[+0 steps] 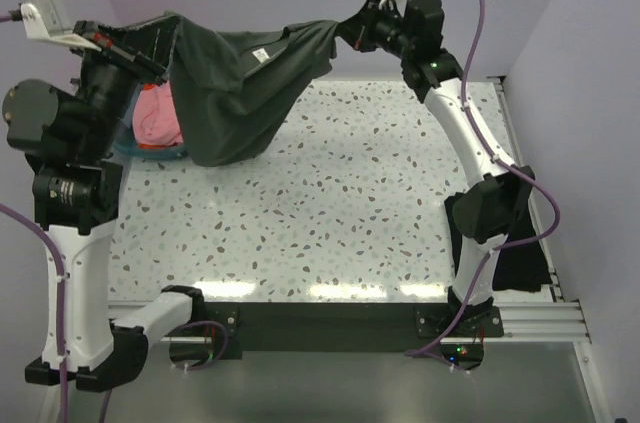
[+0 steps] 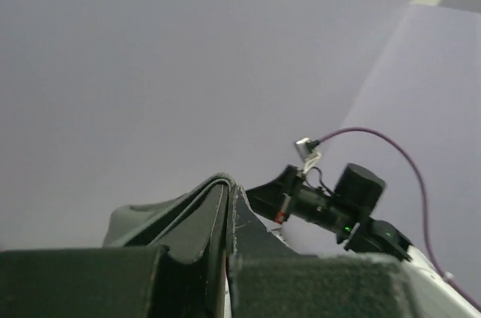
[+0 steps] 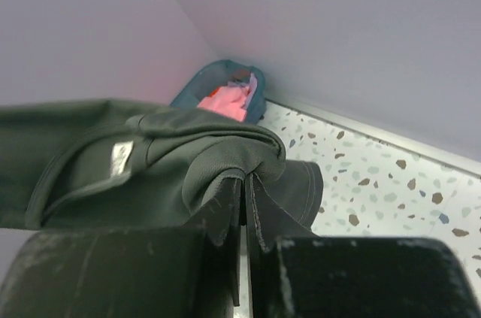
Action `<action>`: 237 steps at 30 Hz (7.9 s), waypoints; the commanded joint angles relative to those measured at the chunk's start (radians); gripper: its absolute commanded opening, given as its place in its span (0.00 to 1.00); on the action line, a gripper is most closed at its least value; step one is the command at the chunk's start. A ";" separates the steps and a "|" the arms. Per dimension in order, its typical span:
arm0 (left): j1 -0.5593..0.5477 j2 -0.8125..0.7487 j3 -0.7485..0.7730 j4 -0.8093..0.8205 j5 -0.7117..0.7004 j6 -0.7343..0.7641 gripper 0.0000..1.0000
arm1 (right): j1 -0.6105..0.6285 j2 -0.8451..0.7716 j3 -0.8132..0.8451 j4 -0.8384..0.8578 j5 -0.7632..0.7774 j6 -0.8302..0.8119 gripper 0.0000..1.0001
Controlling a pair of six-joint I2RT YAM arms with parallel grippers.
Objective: Fold and stack the t-shirts
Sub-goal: Flatten the tshirt out, then fold the tshirt
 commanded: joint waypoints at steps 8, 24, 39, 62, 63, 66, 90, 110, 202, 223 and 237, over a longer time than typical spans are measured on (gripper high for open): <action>-0.578 0.055 -0.811 0.604 -0.061 -0.195 0.00 | -0.280 0.211 -0.065 0.080 -0.157 0.233 0.33; -0.645 0.358 -0.808 0.400 -0.350 -0.275 0.54 | -0.251 -0.304 -0.942 -0.078 0.328 0.187 0.81; -0.140 0.148 -1.082 0.048 -0.567 -0.329 0.45 | -0.164 -0.291 -1.134 0.023 0.417 0.233 0.47; -0.062 0.396 -1.101 0.152 -0.644 -0.464 0.45 | -0.164 -0.268 -1.143 0.032 0.461 0.224 0.56; -0.062 0.401 -1.102 0.152 -0.647 -0.465 0.43 | -0.165 -0.260 -1.140 0.031 0.470 0.224 0.56; -0.062 0.407 -1.112 0.156 -0.653 -0.465 0.35 | -0.173 -0.243 -1.116 0.029 0.481 0.229 0.56; -0.060 0.263 -1.121 0.172 -0.557 -0.401 0.00 | -0.178 -0.275 -1.126 0.006 0.509 0.247 0.00; -0.060 -0.498 -0.781 -0.231 -0.520 -0.157 0.00 | -0.181 -1.080 -0.888 -0.368 0.480 0.175 0.00; 0.095 0.102 -1.437 0.476 -0.145 -0.287 0.00 | 0.028 -0.739 -1.631 0.070 0.524 0.322 0.59; 0.095 -0.123 -1.478 0.187 -0.289 -0.349 0.00 | 0.035 -1.151 -1.682 -0.337 0.455 0.316 0.00; 0.095 0.022 -1.302 0.195 -0.264 -0.347 0.00 | 0.029 -0.902 -1.426 -0.301 0.466 0.204 0.00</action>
